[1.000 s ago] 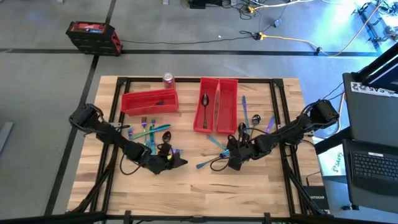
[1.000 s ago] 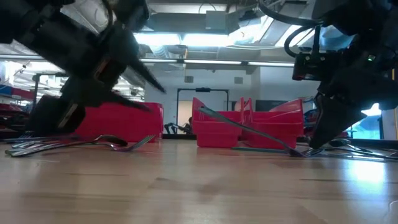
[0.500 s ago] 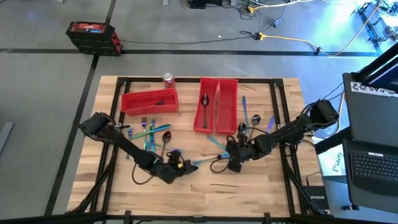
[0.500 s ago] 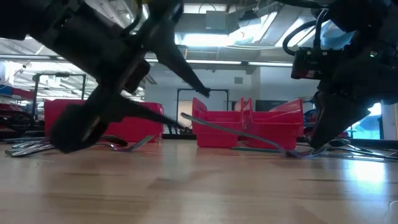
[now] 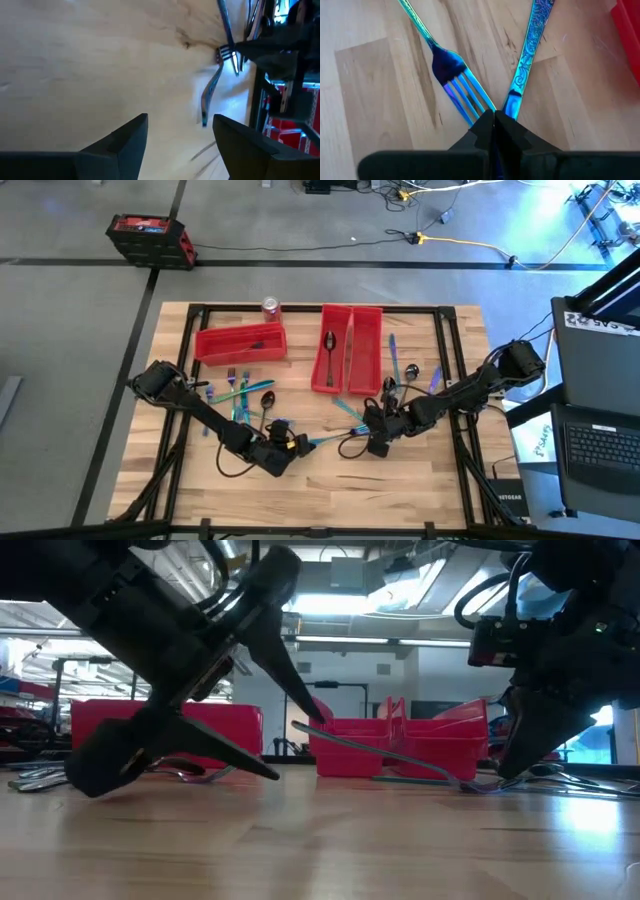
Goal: Sort silverware
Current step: Put the blue fork into the left red bin
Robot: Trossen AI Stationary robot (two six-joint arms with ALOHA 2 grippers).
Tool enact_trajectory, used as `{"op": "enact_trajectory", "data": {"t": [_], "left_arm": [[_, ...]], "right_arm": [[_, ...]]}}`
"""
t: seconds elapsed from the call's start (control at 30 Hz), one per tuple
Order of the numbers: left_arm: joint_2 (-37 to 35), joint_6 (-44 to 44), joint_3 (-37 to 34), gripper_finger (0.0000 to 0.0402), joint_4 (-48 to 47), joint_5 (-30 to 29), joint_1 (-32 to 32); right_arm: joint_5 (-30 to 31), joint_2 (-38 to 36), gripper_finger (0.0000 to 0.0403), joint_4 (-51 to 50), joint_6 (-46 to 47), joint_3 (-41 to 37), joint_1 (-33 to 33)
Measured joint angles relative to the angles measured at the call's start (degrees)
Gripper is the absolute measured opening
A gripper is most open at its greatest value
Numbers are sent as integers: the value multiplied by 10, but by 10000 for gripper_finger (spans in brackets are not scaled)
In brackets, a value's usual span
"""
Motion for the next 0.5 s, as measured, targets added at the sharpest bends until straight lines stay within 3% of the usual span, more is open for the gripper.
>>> {"op": "enact_trajectory", "data": {"t": [0.5], "left_arm": [[0,19,0,212,23,9,33]], "right_arm": [[4,0,0,0,0,0,0]]}}
